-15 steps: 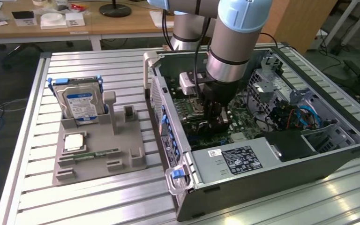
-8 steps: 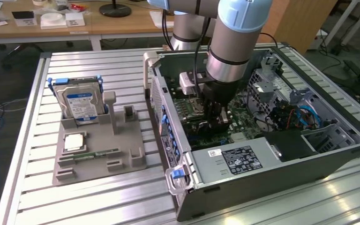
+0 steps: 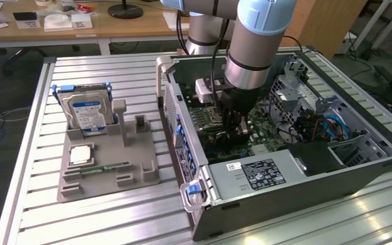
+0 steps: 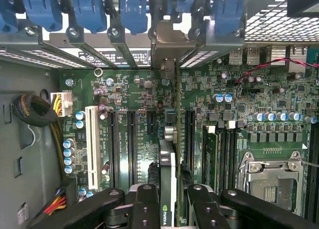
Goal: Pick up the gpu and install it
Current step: 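Insert the gpu into the slot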
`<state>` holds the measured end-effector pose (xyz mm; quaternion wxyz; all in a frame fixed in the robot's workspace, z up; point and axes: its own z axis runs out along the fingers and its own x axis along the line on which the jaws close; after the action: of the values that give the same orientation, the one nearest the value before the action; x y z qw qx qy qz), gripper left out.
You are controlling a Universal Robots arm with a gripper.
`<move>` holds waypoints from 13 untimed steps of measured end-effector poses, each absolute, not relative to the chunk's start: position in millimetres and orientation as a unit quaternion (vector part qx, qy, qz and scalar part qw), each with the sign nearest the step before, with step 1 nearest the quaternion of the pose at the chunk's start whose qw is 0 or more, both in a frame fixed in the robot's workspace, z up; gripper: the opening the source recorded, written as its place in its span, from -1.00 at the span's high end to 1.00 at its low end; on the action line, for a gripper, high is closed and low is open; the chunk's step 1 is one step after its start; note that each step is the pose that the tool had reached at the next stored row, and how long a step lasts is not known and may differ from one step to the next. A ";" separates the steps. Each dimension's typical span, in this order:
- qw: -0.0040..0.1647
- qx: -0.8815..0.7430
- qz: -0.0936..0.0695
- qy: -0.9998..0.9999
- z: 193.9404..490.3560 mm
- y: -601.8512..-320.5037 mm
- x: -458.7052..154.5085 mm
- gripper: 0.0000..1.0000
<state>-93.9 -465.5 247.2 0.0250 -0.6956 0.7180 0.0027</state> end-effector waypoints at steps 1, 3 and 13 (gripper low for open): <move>0.025 -0.696 0.003 0.718 247.2 -465.5 -93.9 0.47; 0.025 -0.696 0.003 0.718 247.2 -465.5 -93.9 0.47; 0.025 -0.689 0.003 0.724 247.1 -465.5 -93.9 0.47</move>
<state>-93.9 -465.5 247.1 0.0251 -0.6894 0.7239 0.0026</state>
